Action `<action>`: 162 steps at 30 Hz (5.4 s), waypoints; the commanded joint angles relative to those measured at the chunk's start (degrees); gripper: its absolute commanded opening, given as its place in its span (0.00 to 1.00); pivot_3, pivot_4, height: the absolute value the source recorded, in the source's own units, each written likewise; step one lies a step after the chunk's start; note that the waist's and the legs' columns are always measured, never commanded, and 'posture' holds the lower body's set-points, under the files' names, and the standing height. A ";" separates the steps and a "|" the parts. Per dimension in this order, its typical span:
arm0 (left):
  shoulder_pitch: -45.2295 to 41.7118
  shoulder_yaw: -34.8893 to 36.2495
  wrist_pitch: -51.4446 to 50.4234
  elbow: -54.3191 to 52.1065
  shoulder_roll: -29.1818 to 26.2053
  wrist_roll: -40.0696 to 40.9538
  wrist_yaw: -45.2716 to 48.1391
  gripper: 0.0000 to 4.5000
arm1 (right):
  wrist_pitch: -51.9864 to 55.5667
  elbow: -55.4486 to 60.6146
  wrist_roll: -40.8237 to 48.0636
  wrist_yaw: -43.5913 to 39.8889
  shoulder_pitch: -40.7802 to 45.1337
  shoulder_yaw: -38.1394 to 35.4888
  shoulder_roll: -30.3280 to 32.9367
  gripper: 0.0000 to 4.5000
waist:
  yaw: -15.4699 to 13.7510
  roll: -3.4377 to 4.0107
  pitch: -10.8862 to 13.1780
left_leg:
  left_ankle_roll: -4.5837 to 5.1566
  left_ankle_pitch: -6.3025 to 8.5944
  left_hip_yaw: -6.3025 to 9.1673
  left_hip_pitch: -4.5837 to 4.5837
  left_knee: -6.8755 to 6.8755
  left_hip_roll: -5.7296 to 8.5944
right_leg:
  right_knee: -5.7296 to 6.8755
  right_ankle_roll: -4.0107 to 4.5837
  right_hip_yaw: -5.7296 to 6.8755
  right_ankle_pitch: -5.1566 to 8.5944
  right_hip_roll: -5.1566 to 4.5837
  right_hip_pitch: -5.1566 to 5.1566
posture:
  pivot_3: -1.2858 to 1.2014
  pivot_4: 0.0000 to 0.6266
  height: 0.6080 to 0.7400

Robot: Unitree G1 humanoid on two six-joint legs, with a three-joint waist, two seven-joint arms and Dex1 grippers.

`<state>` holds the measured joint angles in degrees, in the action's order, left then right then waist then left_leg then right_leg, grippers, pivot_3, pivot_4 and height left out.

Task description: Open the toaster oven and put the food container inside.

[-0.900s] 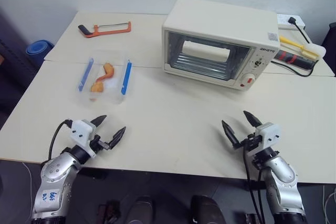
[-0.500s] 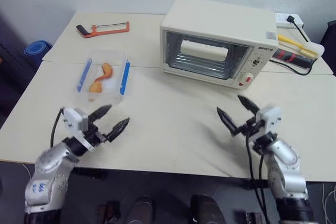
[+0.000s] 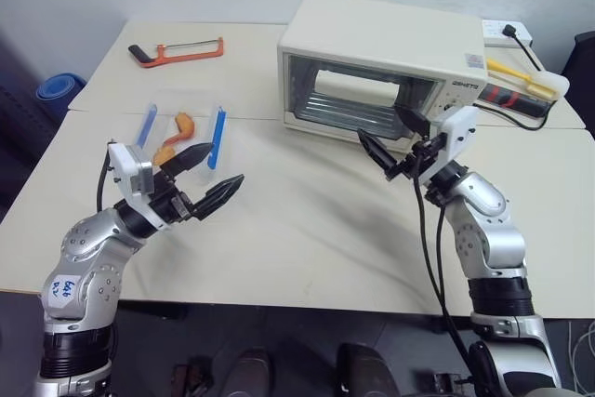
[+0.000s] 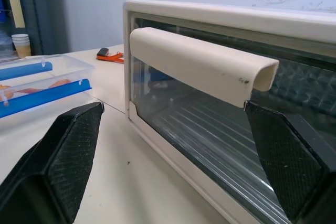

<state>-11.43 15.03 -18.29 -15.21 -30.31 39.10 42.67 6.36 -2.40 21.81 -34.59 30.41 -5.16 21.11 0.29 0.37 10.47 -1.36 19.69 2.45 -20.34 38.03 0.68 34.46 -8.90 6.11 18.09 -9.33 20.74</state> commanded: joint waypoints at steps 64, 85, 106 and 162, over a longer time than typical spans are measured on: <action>-51.83 -6.00 30.31 69.08 14.16 -24.31 -5.36 0.01 | -5.50 5.68 -3.88 -6.63 -7.04 4.53 -0.74 1.00 | 1.28 -0.22 0.15 | -0.02 -0.02 -0.37 -0.54 0.05 0.00 | 0.32 -0.03 0.06 -0.01 0.02 0.84 | 0.52 0.24 1.00; -41.94 -19.33 34.37 62.71 10.12 -37.09 11.91 0.01 | -12.01 16.60 1.33 -10.82 -38.52 -11.16 10.22 1.00 | -0.43 -0.25 0.17 | 0.04 -0.04 -0.32 -0.73 0.30 0.04 | 0.46 -0.04 0.14 -0.03 -0.04 0.85 | 0.52 0.24 1.00; 13.69 16.51 -5.10 -8.63 5.25 -13.07 -8.48 0.86 | -8.59 15.26 10.22 -22.88 -19.98 -1.10 8.77 1.00 | -0.13 -0.20 0.14 | -0.02 -0.04 -0.29 -0.46 0.28 -0.13 | 0.52 -0.01 -0.01 -0.03 -0.02 0.72 | 0.52 0.24 1.00; -25.57 12.57 -36.44 25.50 -6.43 44.11 -105.79 0.14 | -8.81 19.14 8.07 -21.14 -26.55 0.98 7.75 1.00 | -1.21 -0.47 0.05 | -0.10 0.08 -0.91 0.04 0.14 -0.15 | 0.61 0.07 -0.72 -0.06 0.15 0.75 | 0.52 0.24 1.00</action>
<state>-36.19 25.99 -54.62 11.48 -35.33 84.14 -64.33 -1.31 15.74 29.49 -55.54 3.58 -3.69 29.18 -0.92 -0.10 10.52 -1.46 19.77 1.54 -20.29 38.17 0.53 35.06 -8.82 5.39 18.03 -9.17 21.48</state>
